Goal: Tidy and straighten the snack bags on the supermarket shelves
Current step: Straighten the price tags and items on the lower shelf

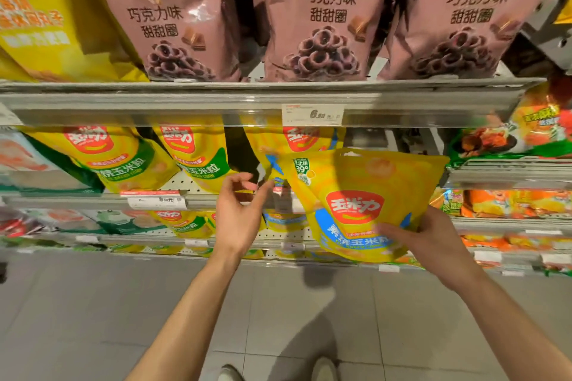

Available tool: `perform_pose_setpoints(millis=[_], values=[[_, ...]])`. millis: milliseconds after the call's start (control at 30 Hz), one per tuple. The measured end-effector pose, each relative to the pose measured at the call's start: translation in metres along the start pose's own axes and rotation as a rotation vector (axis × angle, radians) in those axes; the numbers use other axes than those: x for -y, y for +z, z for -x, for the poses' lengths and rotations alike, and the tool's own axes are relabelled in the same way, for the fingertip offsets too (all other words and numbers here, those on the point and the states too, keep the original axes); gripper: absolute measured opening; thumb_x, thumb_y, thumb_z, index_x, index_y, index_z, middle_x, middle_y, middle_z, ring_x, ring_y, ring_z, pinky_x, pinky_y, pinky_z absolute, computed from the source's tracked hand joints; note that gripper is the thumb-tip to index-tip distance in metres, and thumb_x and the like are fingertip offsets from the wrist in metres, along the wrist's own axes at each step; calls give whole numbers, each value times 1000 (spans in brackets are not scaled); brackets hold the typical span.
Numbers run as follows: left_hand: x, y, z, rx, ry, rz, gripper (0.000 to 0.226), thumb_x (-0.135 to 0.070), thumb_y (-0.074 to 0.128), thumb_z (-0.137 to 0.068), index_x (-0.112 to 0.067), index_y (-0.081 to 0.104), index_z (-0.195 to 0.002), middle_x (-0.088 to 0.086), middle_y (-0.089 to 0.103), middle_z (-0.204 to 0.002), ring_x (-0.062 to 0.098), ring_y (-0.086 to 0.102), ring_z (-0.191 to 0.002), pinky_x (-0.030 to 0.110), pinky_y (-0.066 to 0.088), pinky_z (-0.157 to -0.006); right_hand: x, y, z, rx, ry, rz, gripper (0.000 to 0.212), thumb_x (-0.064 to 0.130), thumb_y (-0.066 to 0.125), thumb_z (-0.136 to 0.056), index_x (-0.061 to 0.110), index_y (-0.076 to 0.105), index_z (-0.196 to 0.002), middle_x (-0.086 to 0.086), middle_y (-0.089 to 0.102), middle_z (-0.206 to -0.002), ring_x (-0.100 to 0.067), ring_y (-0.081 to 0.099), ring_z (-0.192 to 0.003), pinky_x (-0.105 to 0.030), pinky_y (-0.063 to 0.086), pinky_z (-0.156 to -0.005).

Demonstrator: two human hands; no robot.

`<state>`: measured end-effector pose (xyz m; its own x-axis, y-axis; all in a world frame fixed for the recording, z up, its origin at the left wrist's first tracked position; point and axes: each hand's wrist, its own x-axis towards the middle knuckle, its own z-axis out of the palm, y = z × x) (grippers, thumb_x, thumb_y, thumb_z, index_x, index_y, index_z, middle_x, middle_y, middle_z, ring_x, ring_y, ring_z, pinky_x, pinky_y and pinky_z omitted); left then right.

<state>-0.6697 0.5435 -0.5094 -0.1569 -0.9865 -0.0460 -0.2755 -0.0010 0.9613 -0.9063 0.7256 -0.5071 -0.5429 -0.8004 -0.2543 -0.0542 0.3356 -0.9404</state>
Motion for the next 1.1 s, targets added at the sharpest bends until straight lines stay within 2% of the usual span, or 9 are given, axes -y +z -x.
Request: perform_pose_setpoints(millis=[133,200,300,400,533,667,800,1000,1100], values=[[6,18,-22,-23,44,-190,42,-38,72,-93,-21,55,-127,-6,65,-87,5,64,-77,24,48,-71,-7,-3,-5,0,-21,-20,27,12,84,-79,20,72,-101,14,79,-82,-7,74,-69,-15,53,-54],[6,24,-33,-32,82,-282,39,-38,68,-96,-18,58,-127,-10,65,-83,7,65,-78,30,48,-72,-10,-4,-8,19,-28,-13,29,13,85,-79,22,73,-103,15,79,-87,-3,74,-76,-12,53,-59],[11,29,-43,-32,122,-362,18,-32,62,-99,-15,66,-103,-2,70,-77,21,68,-75,42,54,-70,-15,-3,-11,30,-27,-8,29,13,85,-79,21,73,-104,13,80,-89,-3,74,-79,-12,53,-62],[18,28,-49,-27,159,-407,19,-28,57,-100,-15,62,-87,3,70,-73,26,66,-70,49,54,-68,-17,1,-12,45,-33,1,28,14,85,-79,23,74,-103,11,80,-90,-5,75,-79,-15,55,-60],[22,17,-54,-54,158,-422,24,-31,54,-104,-16,56,-85,2,70,-72,28,67,-70,48,55,-70,-16,3,-16,61,-45,6,31,13,84,-79,27,73,-104,17,79,-88,-2,75,-81,-13,54,-62],[25,7,-58,-89,145,-406,27,-32,53,-104,-26,49,-78,-10,71,-67,11,70,-62,41,57,-72,-15,6,-18,67,-43,-3,34,15,85,-79,31,72,-106,15,79,-92,-5,76,-85,-19,58,-66],[25,5,-59,-110,118,-352,24,-33,54,-103,-24,59,-82,-12,73,-68,5,71,-58,43,59,-73,-14,12,-19,72,-34,10,35,18,86,-78,30,73,-108,11,80,-96,-8,76,-88,-28,58,-75],[19,3,-53,-91,48,-235,16,-40,60,-98,-24,61,-96,-7,76,-74,13,74,-67,48,61,-75,-12,14,-22,79,-38,6,41,18,86,-77,24,72,-115,9,80,-99,-9,76,-90,-21,60,-70],[19,-2,-36,-132,-13,-189,20,-47,61,-93,-27,58,-89,-3,74,-76,20,73,-69,48,59,-76,-9,9,-22,66,-46,-20,38,17,85,-77,24,72,-112,10,80,-96,-8,76,-87,-19,60,-68]])
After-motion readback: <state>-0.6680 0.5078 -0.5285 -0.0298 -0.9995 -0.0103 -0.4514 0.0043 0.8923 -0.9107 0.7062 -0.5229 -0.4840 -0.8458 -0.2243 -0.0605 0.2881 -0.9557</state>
